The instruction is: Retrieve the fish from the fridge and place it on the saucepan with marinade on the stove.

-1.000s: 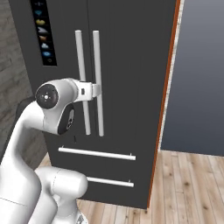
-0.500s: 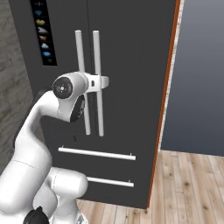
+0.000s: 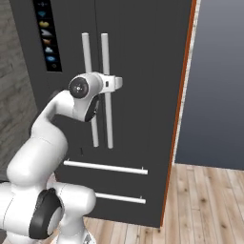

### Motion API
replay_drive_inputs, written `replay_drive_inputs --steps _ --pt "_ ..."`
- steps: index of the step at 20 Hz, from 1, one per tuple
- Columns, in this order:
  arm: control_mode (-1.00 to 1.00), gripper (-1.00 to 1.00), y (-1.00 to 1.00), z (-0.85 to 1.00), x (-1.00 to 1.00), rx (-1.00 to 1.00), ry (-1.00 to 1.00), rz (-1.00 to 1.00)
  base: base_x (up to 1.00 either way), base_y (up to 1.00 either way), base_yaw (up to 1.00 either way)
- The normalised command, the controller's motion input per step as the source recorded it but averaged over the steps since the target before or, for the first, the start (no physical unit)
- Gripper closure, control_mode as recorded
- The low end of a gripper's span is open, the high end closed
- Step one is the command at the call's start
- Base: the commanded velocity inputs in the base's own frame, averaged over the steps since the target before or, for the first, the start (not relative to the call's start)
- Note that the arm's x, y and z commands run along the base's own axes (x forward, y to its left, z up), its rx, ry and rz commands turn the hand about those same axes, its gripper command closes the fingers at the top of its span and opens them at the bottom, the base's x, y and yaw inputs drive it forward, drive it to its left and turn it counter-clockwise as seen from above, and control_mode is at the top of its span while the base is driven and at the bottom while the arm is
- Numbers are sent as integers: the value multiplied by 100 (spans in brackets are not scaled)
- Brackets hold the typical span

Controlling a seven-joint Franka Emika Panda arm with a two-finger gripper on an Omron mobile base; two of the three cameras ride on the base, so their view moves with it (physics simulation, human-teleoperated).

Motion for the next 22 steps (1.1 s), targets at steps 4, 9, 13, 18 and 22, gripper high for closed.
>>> replay_drive_inputs --steps 4,9,13,18,22 --pt "-100 -100 0 0 73 0 0 0 0 0 0" --pt "-100 -100 0 0 65 0 0 0 0 0 0" --pt "-100 -100 -6 0 55 0 0 0 0 0 0" --pt "-100 -100 -21 0 46 0 0 0 0 0 0" --pt "-100 -100 -14 0 49 0 0 0 0 0 0"
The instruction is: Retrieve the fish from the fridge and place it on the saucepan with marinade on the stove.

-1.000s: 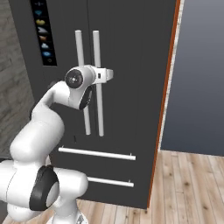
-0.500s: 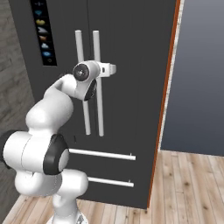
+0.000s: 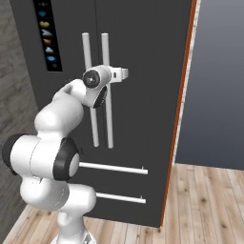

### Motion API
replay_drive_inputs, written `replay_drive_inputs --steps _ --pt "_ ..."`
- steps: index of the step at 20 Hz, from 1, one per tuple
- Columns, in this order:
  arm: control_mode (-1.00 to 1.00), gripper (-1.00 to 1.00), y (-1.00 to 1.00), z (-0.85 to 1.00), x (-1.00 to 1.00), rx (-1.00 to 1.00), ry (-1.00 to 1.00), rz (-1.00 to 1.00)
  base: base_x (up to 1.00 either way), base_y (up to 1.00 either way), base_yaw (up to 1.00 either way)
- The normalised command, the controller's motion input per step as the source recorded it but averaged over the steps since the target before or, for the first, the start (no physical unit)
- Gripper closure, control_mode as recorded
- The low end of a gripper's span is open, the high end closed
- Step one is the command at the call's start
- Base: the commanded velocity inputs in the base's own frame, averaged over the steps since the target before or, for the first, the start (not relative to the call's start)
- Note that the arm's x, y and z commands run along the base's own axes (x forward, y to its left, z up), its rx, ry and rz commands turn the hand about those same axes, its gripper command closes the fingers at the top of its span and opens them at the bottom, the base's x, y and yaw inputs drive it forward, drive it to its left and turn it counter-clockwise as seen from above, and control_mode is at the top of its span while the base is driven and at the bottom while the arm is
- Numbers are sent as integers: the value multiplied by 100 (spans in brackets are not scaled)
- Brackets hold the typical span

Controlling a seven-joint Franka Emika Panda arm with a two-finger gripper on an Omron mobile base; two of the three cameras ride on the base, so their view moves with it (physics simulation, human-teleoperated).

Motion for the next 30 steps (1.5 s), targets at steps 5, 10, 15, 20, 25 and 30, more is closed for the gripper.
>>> replay_drive_inputs --steps 5,10,15,20,25,30 --pt "-100 -100 -5 0 65 0 0 0 0 0 0" --pt "-100 100 1 -1 67 0 0 0 0 0 0" --pt "-100 100 -1 0 9 0 3 0 0 0 0" --pt "-100 100 -24 0 -38 0 0 0 0 0 0" --pt "-100 100 -33 2 -32 0 0 0 0 0 0" --pt "-100 100 -50 1 -47 0 0 0 0 0 0"
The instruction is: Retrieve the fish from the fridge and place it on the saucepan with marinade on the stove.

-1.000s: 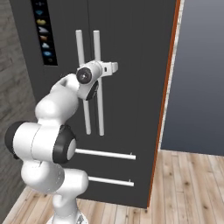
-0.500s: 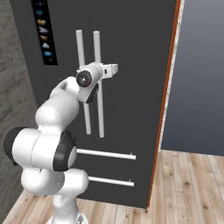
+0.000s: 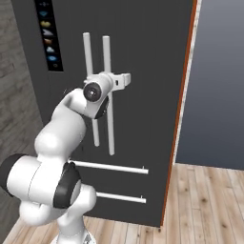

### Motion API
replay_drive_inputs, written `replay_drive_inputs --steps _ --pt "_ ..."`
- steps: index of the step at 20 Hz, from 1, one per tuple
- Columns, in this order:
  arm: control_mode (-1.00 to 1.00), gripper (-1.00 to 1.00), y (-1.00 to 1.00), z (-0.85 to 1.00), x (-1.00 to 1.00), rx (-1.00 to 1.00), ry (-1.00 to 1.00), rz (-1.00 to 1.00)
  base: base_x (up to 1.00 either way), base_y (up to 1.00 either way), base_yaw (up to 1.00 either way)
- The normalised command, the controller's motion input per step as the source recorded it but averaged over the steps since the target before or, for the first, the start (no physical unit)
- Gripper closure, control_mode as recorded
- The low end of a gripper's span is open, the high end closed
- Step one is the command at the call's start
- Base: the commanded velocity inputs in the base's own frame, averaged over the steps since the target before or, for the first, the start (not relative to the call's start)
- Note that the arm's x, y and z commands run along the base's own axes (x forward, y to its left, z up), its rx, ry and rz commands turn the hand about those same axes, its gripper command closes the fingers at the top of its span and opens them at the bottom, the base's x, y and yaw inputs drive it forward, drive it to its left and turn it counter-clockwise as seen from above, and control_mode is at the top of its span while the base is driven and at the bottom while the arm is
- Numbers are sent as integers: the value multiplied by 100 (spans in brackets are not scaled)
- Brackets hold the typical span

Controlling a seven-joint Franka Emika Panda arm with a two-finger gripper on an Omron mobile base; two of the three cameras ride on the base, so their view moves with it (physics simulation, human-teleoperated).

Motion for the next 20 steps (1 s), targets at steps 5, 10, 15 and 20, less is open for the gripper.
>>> replay_drive_inputs --steps 5,10,15,20 --pt "-100 100 -64 2 -64 0 7 0 0 0 0" --pt "-100 100 -61 3 -49 0 10 0 0 0 0" --pt "-100 100 -66 1 -42 0 9 0 0 0 0" --pt "-100 100 -79 0 -49 0 5 0 0 0 0"
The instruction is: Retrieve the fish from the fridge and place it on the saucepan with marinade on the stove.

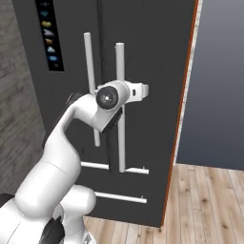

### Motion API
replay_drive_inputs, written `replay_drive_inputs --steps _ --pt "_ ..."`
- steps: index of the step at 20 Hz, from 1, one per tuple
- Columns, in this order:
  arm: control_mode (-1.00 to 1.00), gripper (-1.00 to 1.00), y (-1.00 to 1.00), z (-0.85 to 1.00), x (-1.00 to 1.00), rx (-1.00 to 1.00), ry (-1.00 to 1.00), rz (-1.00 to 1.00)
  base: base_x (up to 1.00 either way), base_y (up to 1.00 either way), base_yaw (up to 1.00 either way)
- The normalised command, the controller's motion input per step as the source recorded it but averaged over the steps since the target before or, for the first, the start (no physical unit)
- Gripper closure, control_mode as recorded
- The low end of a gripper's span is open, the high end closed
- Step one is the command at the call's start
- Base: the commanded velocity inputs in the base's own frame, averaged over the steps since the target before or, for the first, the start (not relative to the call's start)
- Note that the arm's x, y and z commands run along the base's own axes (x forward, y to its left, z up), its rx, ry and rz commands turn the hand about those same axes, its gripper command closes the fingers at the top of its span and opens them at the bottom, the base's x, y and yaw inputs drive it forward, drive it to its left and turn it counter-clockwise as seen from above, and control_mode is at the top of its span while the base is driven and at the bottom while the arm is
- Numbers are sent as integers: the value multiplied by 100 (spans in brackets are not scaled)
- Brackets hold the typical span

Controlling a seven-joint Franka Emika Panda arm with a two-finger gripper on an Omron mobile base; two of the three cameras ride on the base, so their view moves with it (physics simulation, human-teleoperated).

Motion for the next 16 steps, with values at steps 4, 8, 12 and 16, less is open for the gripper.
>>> replay_drive_inputs --steps 4,8,12,16 --pt "-100 100 -89 0 -61 0 1 0 0 0 0" --pt "-100 100 -96 0 -62 0 0 0 0 0 0" --pt "-100 100 -94 0 -64 0 2 0 0 0 0" --pt "-100 100 -62 0 -43 0 2 0 0 0 0"
